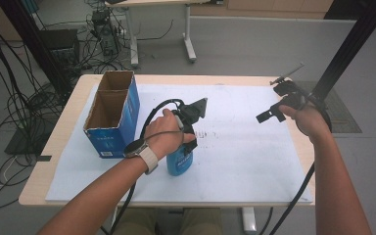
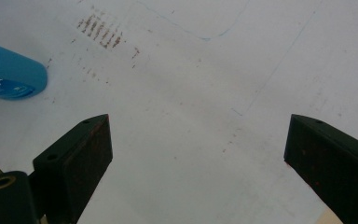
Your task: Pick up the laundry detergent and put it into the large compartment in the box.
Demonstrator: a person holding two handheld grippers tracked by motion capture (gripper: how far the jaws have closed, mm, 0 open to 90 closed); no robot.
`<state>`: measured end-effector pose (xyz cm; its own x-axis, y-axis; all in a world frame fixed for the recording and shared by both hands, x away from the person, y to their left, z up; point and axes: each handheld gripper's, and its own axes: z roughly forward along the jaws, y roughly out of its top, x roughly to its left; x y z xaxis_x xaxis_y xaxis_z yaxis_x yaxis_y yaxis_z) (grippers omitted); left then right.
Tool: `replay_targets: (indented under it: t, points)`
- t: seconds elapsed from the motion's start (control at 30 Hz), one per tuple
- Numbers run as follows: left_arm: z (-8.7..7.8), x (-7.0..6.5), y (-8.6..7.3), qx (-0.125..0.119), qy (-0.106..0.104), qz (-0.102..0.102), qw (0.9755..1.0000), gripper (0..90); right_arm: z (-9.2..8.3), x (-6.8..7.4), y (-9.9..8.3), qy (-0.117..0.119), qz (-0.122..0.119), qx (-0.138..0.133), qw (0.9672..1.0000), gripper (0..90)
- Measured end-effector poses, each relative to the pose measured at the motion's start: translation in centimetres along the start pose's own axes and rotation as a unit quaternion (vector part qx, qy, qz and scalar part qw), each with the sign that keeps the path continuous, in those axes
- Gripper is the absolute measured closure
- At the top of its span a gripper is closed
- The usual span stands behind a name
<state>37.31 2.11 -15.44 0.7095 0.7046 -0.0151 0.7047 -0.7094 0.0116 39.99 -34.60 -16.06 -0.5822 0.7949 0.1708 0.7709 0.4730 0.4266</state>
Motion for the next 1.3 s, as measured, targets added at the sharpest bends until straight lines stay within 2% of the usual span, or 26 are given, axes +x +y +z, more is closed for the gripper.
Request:
replay_targets:
  t: [0.47, 1.3]
  points:
    - [0.04, 0.14, 0.28, 0.008, -0.003, -0.001, 1.0, 38.3, 0.01, 0.12, 0.05, -0.001, -0.001, 0.001, 1.0, 7.4]
    - [0.05, 0.07, 0.2, 0.006, -0.002, -0.003, 1.0, 38.3, -0.34, 0.23, 0.0, -0.003, 0.001, 0.0, 1.0, 7.4]
